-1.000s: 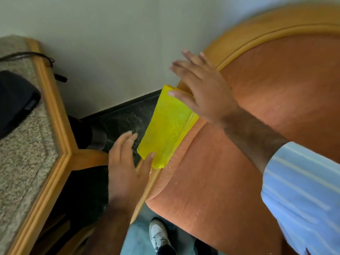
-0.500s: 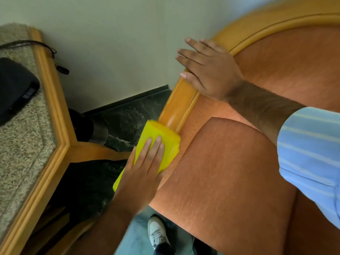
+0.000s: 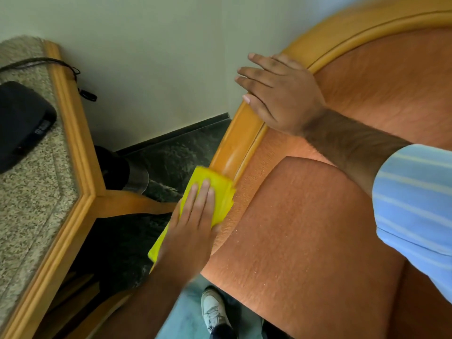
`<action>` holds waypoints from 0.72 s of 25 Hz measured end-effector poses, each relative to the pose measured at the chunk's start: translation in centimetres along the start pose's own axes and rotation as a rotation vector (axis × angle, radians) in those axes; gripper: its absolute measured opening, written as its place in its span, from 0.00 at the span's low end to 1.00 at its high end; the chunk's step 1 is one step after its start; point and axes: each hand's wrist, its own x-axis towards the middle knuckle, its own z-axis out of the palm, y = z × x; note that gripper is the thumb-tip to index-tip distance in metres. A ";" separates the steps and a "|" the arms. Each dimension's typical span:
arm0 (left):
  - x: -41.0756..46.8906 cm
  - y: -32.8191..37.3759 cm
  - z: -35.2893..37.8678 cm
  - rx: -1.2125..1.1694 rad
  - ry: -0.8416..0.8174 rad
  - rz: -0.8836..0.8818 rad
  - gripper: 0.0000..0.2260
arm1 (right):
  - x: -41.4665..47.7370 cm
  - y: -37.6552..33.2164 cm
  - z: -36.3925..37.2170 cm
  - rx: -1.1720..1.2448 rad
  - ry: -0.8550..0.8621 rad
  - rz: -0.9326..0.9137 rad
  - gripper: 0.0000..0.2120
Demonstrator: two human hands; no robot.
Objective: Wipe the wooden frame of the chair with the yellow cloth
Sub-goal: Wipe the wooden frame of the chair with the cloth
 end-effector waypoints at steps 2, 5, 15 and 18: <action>6.4 2.3 -1.6 -0.122 0.120 -0.076 0.33 | 0.1 -0.1 0.0 0.011 -0.007 0.004 0.25; 12.9 5.1 -4.0 -0.199 0.273 -0.110 0.32 | 0.3 0.2 -0.2 0.052 -0.044 -0.002 0.25; -3.4 0.2 0.6 0.130 -0.064 0.067 0.36 | -0.1 -0.3 -1.1 0.026 -0.058 0.031 0.25; -3.6 -0.2 -0.4 0.014 -0.095 0.092 0.34 | -0.2 -0.4 -0.9 -0.006 -0.043 0.016 0.23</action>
